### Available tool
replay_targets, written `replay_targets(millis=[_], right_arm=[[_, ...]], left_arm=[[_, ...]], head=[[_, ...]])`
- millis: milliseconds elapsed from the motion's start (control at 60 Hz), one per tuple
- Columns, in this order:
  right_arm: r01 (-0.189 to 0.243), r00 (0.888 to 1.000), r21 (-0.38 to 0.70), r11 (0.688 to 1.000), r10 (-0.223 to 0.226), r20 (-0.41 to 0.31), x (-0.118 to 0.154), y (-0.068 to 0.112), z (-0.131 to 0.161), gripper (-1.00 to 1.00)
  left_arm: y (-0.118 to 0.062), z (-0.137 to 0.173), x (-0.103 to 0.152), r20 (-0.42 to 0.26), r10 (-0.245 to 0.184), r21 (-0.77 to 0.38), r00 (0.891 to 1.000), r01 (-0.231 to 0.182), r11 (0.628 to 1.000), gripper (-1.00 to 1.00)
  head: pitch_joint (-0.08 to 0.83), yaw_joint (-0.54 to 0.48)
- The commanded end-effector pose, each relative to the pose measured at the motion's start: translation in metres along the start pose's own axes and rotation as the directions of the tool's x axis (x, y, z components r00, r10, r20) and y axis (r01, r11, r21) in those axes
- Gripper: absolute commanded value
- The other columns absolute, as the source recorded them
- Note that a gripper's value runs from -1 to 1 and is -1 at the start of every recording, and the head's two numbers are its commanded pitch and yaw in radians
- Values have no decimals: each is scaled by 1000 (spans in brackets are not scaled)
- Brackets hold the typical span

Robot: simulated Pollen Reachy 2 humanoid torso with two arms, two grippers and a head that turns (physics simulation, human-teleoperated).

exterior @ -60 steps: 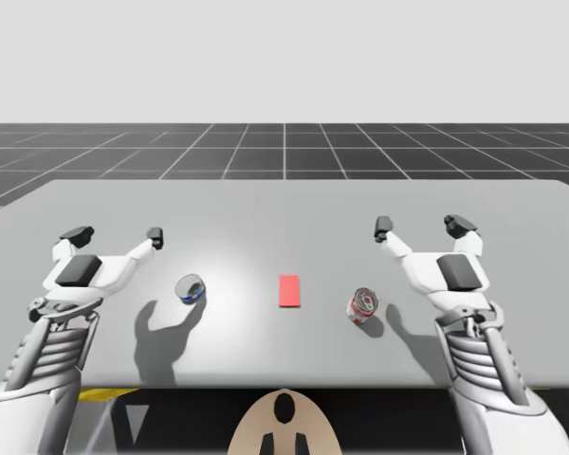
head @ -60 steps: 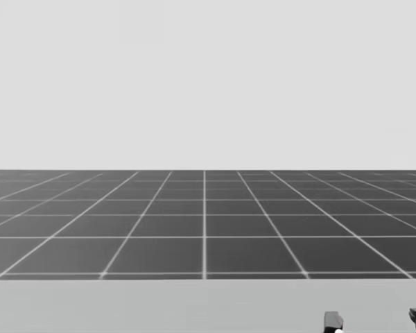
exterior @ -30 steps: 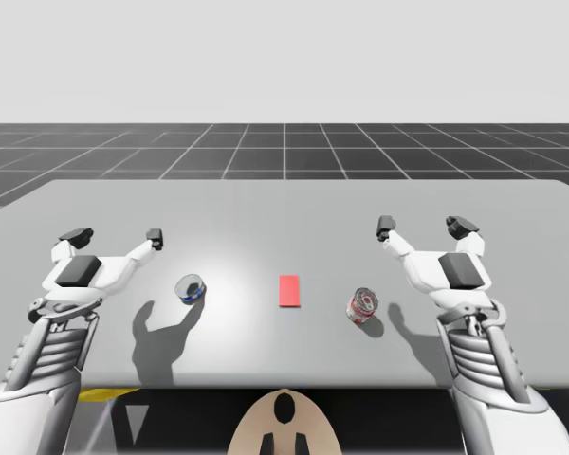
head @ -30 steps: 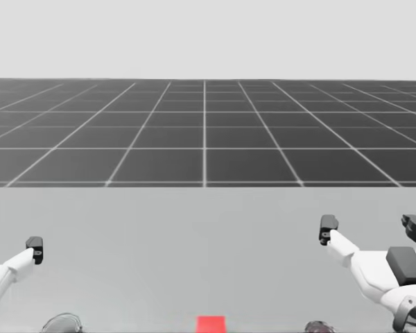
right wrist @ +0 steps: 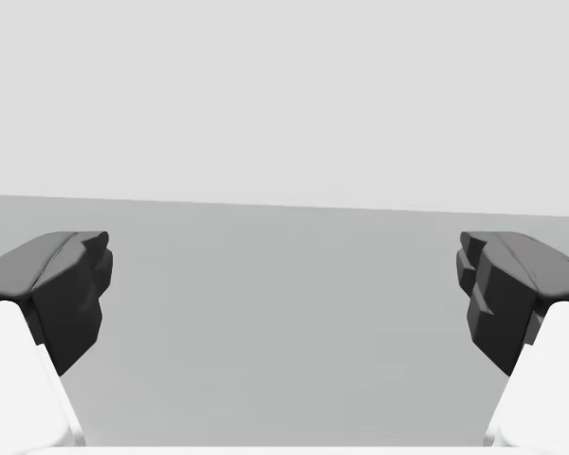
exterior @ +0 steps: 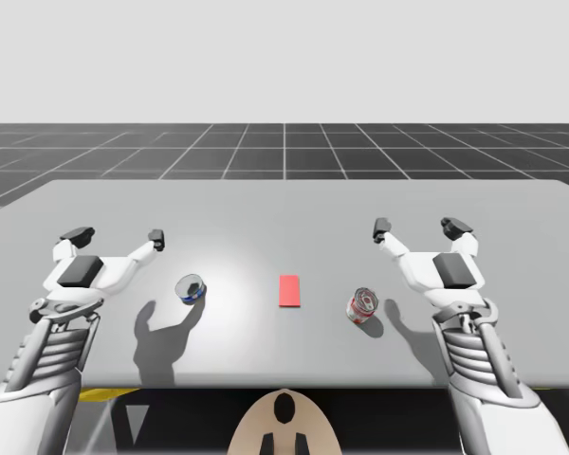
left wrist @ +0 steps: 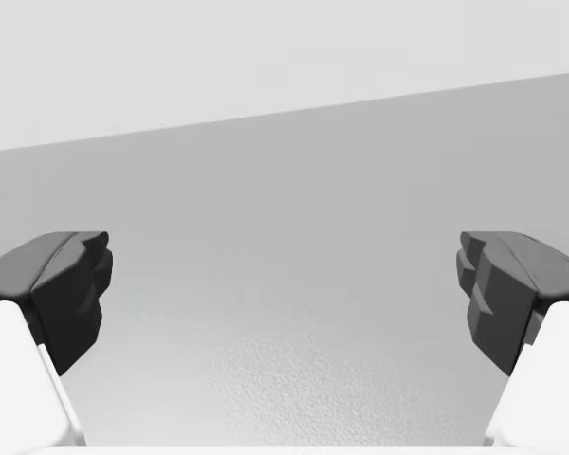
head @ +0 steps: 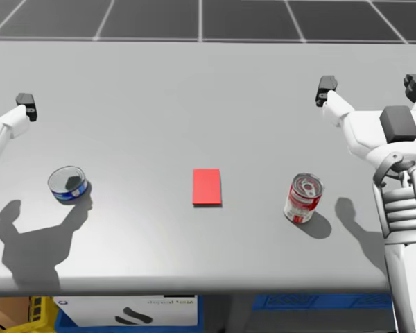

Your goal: Look at the card. If it is red, pick the object on the left. If it is green, pick the object on the right.

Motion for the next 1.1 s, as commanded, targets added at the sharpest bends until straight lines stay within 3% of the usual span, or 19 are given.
replay_targets(millis=[17,350,767,1100], right_arm=[[-2,1000,5,1000,2,-6,-1,1,0,-1000],[-1,1000,11,1000,2,-8,-1,1,0,-1000],[3,1000,23,1000,-2,-16,-2,4,1,-1000],[8,1000,26,1000,-7,-19,-3,5,1,-1000]], left_arm=[[0,1,1,3,-3,2,1000,3,1000,-1000],[-1,2,2,0,-6,2,1000,6,1000,-1000],[-2,2,1,-5,-4,4,1000,4,1000,-1000],[-2,6,4,7,4,-12,1000,-3,1000,-1000]], head=[[719,-29],[731,-11],[734,277],[703,359]])
